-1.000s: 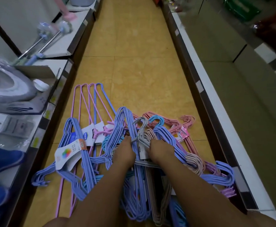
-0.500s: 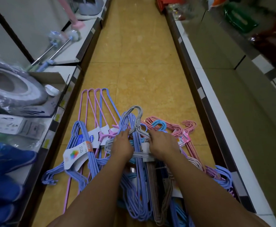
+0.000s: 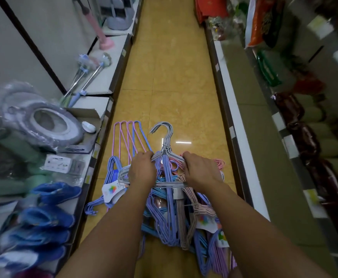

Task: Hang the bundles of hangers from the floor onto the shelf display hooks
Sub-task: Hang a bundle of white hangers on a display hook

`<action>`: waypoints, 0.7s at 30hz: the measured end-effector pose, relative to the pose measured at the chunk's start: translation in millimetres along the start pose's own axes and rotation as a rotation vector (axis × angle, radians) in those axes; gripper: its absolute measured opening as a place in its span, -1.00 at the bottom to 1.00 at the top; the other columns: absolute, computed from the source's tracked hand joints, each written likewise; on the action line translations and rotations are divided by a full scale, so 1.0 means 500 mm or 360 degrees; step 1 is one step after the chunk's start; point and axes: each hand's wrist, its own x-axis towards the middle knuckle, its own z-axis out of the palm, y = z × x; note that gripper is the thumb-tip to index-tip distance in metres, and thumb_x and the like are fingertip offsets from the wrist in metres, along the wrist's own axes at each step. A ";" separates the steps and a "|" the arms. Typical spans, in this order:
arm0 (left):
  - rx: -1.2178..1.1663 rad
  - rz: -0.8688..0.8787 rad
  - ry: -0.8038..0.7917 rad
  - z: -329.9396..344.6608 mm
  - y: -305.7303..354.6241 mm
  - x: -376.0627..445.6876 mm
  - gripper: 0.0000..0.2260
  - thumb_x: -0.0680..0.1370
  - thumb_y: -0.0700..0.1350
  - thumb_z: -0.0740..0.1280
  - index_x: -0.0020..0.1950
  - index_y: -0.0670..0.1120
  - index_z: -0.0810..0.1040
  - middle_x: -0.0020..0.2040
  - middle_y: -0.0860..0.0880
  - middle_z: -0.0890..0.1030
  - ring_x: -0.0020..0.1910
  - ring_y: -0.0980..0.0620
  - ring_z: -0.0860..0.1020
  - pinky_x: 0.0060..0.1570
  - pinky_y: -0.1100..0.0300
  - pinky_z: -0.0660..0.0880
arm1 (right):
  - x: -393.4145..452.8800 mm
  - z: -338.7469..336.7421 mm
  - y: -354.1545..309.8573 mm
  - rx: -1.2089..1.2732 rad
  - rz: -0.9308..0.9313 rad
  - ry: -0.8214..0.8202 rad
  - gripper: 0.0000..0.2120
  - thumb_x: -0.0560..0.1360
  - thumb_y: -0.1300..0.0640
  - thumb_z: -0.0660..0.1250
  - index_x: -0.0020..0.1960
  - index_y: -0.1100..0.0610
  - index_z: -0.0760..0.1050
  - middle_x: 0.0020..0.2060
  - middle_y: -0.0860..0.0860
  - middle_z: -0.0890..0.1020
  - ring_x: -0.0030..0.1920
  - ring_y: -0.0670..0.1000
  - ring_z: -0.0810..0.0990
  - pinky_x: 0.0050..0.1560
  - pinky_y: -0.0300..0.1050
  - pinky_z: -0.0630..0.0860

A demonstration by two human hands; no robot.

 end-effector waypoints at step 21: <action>0.0170 -0.0362 0.0215 -0.556 0.057 -0.278 -0.74 0.58 -0.19 0.19 0.19 0.04 0.55 0.03 -0.10 0.63 0.01 -0.16 0.57 -0.22 0.13 0.34 | -0.095 -0.452 -0.341 -0.0470 -0.0292 -0.0166 -0.71 0.56 0.19 0.22 0.26 0.17 0.33 0.09 0.10 0.56 0.06 0.15 0.56 -0.20 -0.11 0.27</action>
